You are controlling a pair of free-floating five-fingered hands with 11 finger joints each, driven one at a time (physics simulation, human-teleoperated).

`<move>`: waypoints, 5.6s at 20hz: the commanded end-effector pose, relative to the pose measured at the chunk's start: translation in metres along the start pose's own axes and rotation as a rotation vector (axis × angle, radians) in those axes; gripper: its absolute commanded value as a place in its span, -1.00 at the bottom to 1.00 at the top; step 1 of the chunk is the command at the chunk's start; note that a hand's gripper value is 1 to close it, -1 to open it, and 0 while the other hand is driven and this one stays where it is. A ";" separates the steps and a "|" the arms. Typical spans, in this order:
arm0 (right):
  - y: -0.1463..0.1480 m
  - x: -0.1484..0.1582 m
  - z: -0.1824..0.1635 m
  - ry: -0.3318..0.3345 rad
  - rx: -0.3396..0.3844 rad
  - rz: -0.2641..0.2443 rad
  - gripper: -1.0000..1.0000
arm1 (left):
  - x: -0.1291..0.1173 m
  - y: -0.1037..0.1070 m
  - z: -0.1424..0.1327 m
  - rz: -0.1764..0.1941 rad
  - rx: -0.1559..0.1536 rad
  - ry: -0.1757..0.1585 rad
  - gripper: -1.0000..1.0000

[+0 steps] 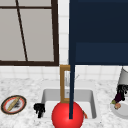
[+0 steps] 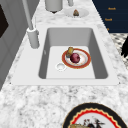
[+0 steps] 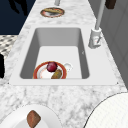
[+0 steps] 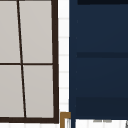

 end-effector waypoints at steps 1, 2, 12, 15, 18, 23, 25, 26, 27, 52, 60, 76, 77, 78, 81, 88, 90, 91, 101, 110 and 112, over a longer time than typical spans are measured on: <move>-0.007 0.014 0.032 -0.010 0.044 -0.014 1.00 | 0.000 0.000 0.000 0.000 0.000 0.000 0.00; -0.010 0.018 0.041 -0.011 0.044 -0.016 1.00 | 0.000 0.000 0.000 0.000 0.000 0.000 0.00; -0.030 0.059 0.123 -0.012 0.068 -0.014 1.00 | 0.000 0.000 0.000 0.000 0.000 0.000 0.00; -0.040 0.074 0.142 -0.012 0.083 -0.012 1.00 | 0.000 0.000 0.000 0.000 0.000 0.000 0.00; -0.049 0.084 0.163 -0.009 0.102 -0.024 1.00 | 0.000 0.000 0.000 0.000 0.000 0.000 0.00; -0.068 0.102 0.195 -0.005 0.117 -0.037 1.00 | 0.000 0.000 0.000 0.000 0.000 0.000 0.00; -0.076 0.109 0.208 -0.007 0.124 -0.035 1.00 | 0.000 0.000 0.000 0.000 0.000 0.000 0.00; -0.080 0.112 0.214 -0.008 0.124 -0.036 1.00 | 0.000 0.000 0.000 0.000 0.000 0.000 0.00; -0.084 0.115 0.221 -0.008 0.124 -0.038 1.00 | 0.000 0.000 0.000 0.000 0.000 0.000 0.00; -0.203 0.145 0.338 -0.003 0.168 -0.073 1.00 | 0.000 0.000 0.000 0.000 0.000 0.000 0.00; -0.263 0.146 0.365 0.014 0.158 -0.073 1.00 | 0.000 0.000 0.000 0.000 0.000 0.000 0.00; -0.360 0.174 0.391 0.068 0.147 -0.041 1.00 | 0.000 0.000 0.000 0.000 0.000 0.000 0.00; -0.364 0.177 0.386 0.066 0.151 -0.036 1.00 | 0.000 0.000 0.000 0.000 0.000 0.000 0.00; -0.368 0.180 0.379 0.069 0.153 -0.031 1.00 | 0.000 0.000 0.000 0.000 0.000 0.000 0.00; -0.379 0.188 0.361 0.070 0.156 -0.017 1.00 | 0.000 0.000 0.000 0.000 0.000 0.000 0.00; -0.403 0.211 0.312 0.073 0.155 -0.007 1.00 | 0.000 0.000 0.000 0.000 0.000 0.000 0.00; -0.403 0.209 0.290 0.072 0.117 0.012 1.00 | 0.000 0.000 0.000 0.000 0.000 0.000 0.00; -0.404 0.211 0.280 0.070 0.117 0.007 1.00 | 0.000 0.000 0.000 0.000 0.000 0.000 0.00; -0.389 0.227 0.163 0.092 0.139 0.009 1.00 | 0.000 0.000 0.000 0.000 0.000 0.000 0.00; -0.370 0.241 0.068 0.129 0.135 -0.007 1.00 | 0.000 0.000 0.000 0.000 0.000 0.000 0.00; -0.366 0.244 0.047 0.137 0.132 0.008 1.00 | 0.000 0.000 0.000 0.000 0.000 0.000 0.00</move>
